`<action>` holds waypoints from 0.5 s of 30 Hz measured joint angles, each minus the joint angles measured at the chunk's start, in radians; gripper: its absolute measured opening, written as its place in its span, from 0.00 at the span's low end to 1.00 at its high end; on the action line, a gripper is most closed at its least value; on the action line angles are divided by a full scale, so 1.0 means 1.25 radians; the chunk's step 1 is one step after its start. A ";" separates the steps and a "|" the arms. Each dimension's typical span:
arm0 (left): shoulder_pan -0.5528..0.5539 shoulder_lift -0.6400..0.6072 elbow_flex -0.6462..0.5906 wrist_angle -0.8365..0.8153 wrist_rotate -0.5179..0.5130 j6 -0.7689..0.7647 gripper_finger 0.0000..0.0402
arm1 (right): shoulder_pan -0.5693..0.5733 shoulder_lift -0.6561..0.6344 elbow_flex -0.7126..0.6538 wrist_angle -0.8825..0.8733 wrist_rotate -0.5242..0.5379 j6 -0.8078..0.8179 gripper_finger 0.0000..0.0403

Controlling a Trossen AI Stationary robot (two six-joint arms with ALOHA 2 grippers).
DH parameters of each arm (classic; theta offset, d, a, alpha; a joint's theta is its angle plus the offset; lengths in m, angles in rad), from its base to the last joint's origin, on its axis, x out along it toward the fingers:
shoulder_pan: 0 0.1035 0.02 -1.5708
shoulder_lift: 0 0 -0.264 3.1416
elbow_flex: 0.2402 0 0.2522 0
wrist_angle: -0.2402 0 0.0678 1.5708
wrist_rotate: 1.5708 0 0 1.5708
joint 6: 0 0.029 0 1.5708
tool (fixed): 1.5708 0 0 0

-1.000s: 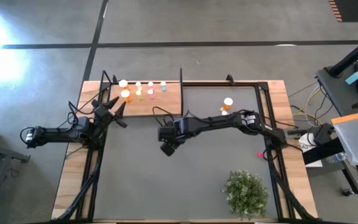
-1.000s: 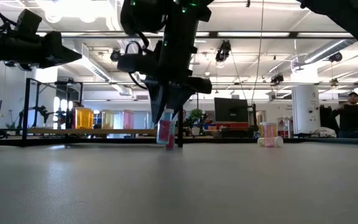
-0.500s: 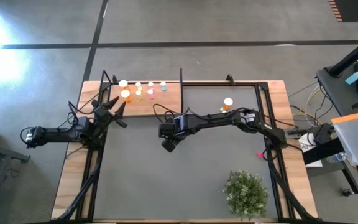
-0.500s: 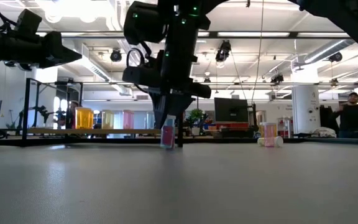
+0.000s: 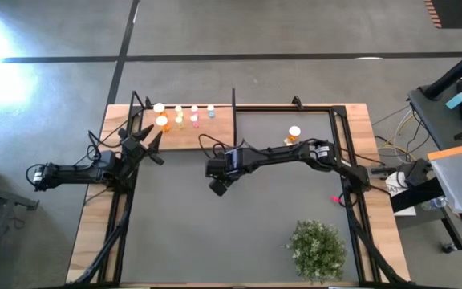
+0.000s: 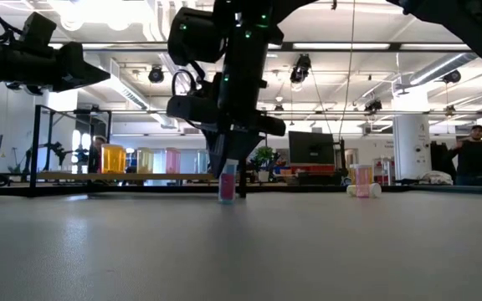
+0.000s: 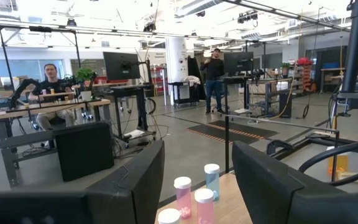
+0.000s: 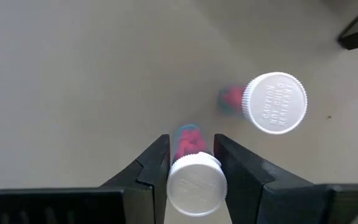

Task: Pick and place medicine bottles onto shelf by color
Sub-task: Move the bottom blue pill bottle to the middle of the table

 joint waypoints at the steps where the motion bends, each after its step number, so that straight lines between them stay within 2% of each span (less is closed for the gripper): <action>1: 0.000 0.000 0.000 0.000 0.000 0.000 0.43 | 0.000 0.000 0.000 0.002 0.000 0.000 0.27; 15: 0.000 0.000 0.000 0.000 0.000 0.000 0.43 | -0.003 0.000 -0.001 0.033 0.001 0.042 0.28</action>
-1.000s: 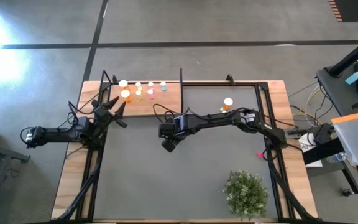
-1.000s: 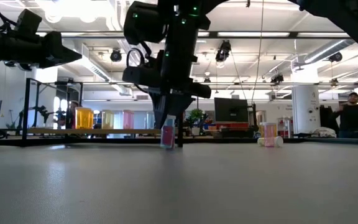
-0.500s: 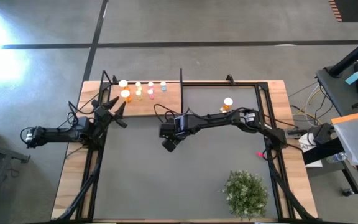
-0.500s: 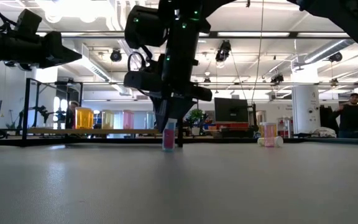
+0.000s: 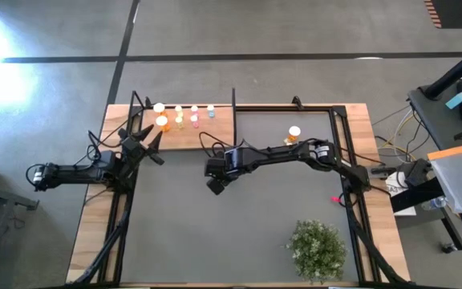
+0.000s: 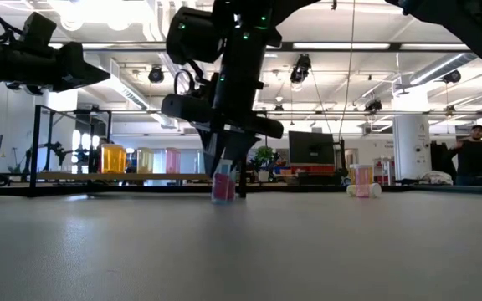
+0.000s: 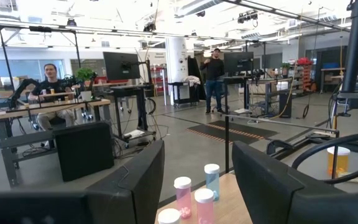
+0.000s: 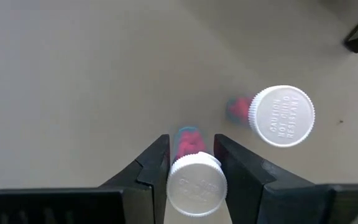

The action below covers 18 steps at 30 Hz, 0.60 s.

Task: Pick and place medicine bottles onto shelf by color
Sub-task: Move the bottom blue pill bottle to the middle of the table, then move the pink pill bottle to the middle of the table

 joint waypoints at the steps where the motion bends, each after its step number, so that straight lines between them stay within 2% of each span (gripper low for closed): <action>1: 0.000 0.000 0.000 0.000 0.000 0.000 0.43 | 0.000 0.000 0.000 0.002 0.000 0.000 0.28; 5: 0.000 0.000 0.000 0.000 0.000 0.000 0.43 | -0.002 0.000 0.000 0.011 0.001 0.000 0.34; 13: 0.000 0.000 0.000 0.000 0.000 0.000 0.43 | -0.007 0.000 0.000 0.026 0.001 0.002 0.54; 18: 0.000 0.000 0.000 0.000 0.000 0.000 0.43 | -0.007 0.000 0.012 0.013 0.001 0.052 0.66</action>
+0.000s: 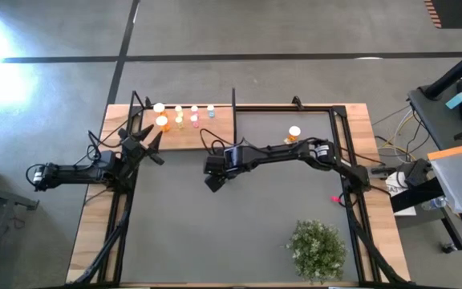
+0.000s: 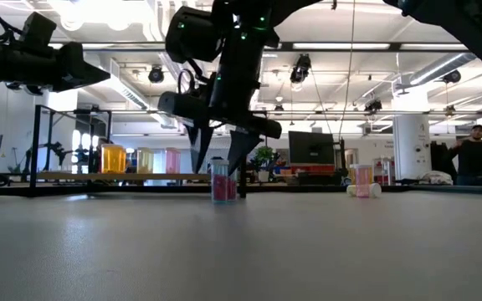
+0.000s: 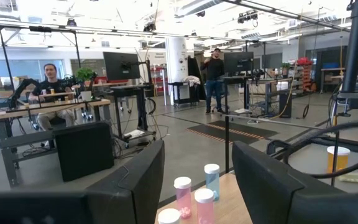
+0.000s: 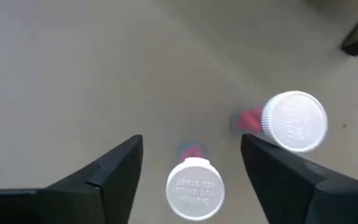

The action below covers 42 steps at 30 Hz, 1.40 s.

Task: Pick and place medicine bottles onto shelf by color
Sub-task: Move the pink pill bottle to the middle of the table

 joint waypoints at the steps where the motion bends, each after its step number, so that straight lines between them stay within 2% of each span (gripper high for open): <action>1: 0.000 0.000 0.000 0.000 0.000 0.000 0.43 | 0.000 0.000 0.006 -0.007 0.000 0.007 0.68; 9: 0.000 0.000 0.000 0.000 0.000 0.000 0.43 | -0.001 -0.002 0.037 -0.055 0.000 0.040 0.77; 26: 0.000 0.000 0.000 0.000 0.000 0.000 0.43 | 0.025 -0.003 0.070 -0.140 -0.029 0.095 0.78; 34: 0.000 0.000 0.000 0.000 0.000 0.000 0.43 | 0.019 -0.003 0.099 -0.264 -0.023 0.059 0.75; 42: 0.000 0.000 0.000 0.000 0.000 0.000 0.43 | -0.041 -0.007 0.093 -0.350 -0.069 0.060 0.65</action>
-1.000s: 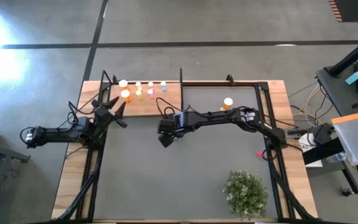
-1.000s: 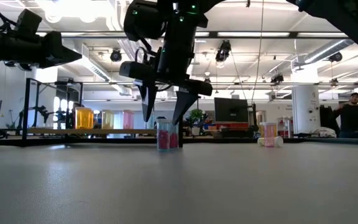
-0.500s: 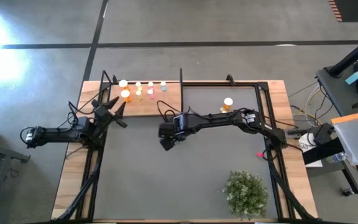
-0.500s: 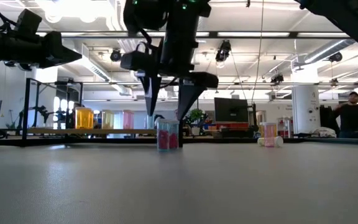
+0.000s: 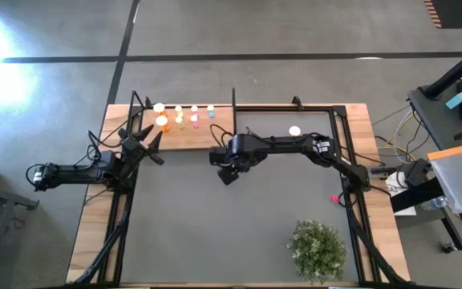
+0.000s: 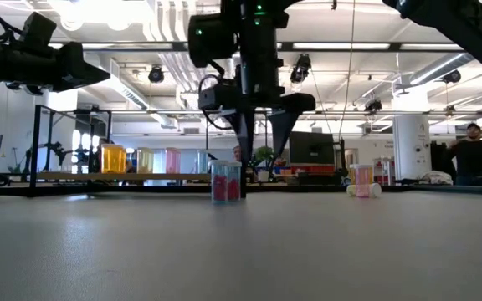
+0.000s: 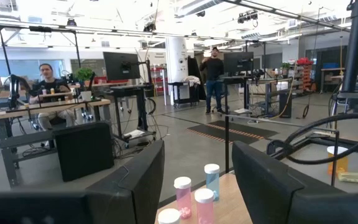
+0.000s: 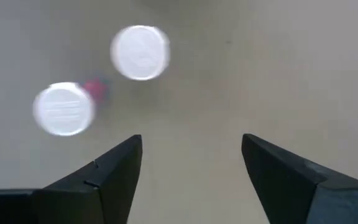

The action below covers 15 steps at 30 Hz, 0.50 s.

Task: Pick and place medicine bottles onto shelf by color
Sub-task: Move the pink pill bottle to the middle of the table

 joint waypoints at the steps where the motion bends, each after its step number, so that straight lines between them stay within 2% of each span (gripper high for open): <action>1: 0.000 0.000 0.000 0.000 0.000 0.000 0.43 | -0.004 -0.001 -0.002 -0.005 -0.003 0.000 0.64; 10: 0.000 0.000 0.000 0.000 0.000 0.000 0.43 | -0.016 -0.045 -0.051 -0.043 0.026 0.033 0.51; 15: 0.000 0.000 0.000 0.000 0.000 0.000 0.43 | -0.045 -0.120 -0.170 -0.003 0.028 0.046 0.48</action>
